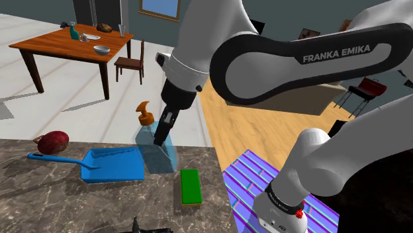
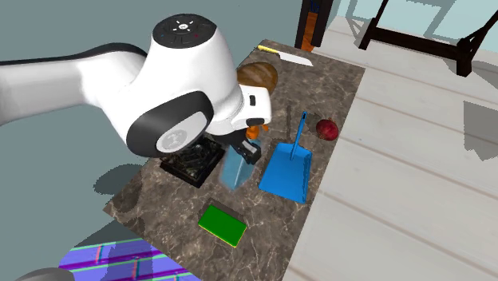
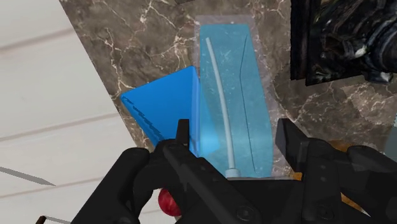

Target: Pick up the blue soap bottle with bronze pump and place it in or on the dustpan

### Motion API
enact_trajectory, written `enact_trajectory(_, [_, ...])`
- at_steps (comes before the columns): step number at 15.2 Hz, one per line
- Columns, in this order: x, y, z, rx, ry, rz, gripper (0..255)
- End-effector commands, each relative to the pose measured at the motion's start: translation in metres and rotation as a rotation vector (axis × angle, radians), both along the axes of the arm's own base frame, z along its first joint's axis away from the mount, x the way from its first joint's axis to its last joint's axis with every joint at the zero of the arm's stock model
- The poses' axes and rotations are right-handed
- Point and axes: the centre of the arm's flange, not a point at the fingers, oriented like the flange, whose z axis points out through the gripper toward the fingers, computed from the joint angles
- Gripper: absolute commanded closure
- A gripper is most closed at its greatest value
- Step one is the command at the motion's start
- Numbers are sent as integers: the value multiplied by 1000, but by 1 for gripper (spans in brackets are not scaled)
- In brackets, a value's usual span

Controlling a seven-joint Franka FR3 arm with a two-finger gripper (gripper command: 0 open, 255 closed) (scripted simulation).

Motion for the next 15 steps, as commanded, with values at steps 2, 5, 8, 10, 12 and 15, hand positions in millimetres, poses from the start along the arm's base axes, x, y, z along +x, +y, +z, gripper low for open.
enact_trajectory(2, [0,0,16,0,0,0,255])
enact_trajectory(5, [0,0,32,0,0,0,255])
enact_trajectory(8, [23,12,38,0,0,0,255])
enact_trajectory(10, [47,24,41,0,0,0,255])
enact_trajectory(12, [70,36,44,0,0,0,255])
enact_trajectory(15, [105,54,49,0,0,0,255])
